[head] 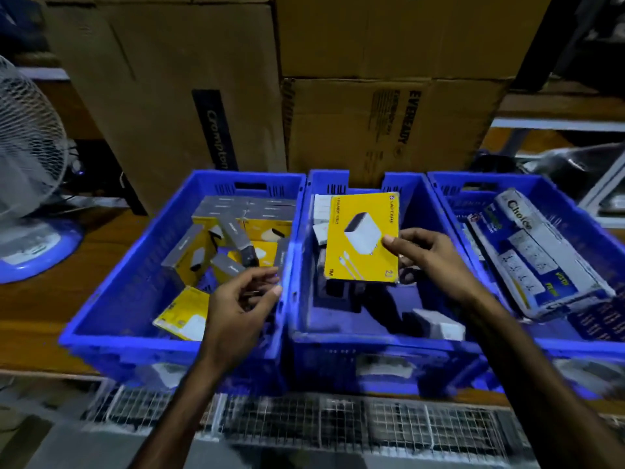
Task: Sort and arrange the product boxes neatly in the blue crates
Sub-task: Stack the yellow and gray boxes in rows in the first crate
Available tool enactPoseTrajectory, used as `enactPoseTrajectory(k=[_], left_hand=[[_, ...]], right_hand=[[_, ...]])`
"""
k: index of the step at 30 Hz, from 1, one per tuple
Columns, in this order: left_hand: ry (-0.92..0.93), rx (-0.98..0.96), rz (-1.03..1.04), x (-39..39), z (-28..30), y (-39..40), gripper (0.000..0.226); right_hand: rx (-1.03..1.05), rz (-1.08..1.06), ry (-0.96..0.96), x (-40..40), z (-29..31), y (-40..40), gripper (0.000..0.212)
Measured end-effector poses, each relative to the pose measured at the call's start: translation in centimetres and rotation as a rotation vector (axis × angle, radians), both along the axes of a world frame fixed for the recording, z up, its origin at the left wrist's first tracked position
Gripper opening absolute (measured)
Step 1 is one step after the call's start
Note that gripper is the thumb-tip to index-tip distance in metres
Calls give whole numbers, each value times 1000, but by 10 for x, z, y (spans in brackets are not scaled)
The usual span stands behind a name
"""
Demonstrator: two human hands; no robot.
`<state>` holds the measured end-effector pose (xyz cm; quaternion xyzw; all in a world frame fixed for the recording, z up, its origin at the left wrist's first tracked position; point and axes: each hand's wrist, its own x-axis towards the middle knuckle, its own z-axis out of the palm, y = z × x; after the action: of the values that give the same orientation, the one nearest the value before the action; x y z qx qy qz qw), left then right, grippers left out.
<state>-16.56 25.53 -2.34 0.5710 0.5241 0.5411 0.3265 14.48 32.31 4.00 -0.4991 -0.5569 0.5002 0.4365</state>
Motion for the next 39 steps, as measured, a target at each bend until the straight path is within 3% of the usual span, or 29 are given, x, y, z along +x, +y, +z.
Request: enactPoseTrajectory(k=[2, 6, 11, 13, 18, 21, 25, 29, 39], left_hand=[[41, 15, 8, -29, -4, -4, 27], [117, 51, 40, -88, -5, -8, 25], [175, 89, 117, -161, -8, -7, 22], [194, 96, 141, -185, -7, -8, 21], [58, 90, 165, -214, -4, -8, 21], [19, 83, 153, -219, -5, -11, 16], [22, 86, 127, -221, -8, -15, 16], [69, 49, 98, -223, -14, -13, 19], [162, -63, -17, -219, -12, 2, 15]], right_hand=[[10, -37, -5, -27, 4, -11, 35], [78, -88, -46, -82, 12, -27, 48], [174, -135, -156, -165, 12, -26, 48], [204, -125, -324, -198, 9, -24, 48], [299, 102, -998, -260, 0, -16, 49], [255, 360, -1157, -269, -9, -14, 39], [366, 184, -1155, -261, -12, -25, 35], [322, 118, -1094, -246, -24, -29, 33], [345, 36, -795, -208, -49, -27, 25]])
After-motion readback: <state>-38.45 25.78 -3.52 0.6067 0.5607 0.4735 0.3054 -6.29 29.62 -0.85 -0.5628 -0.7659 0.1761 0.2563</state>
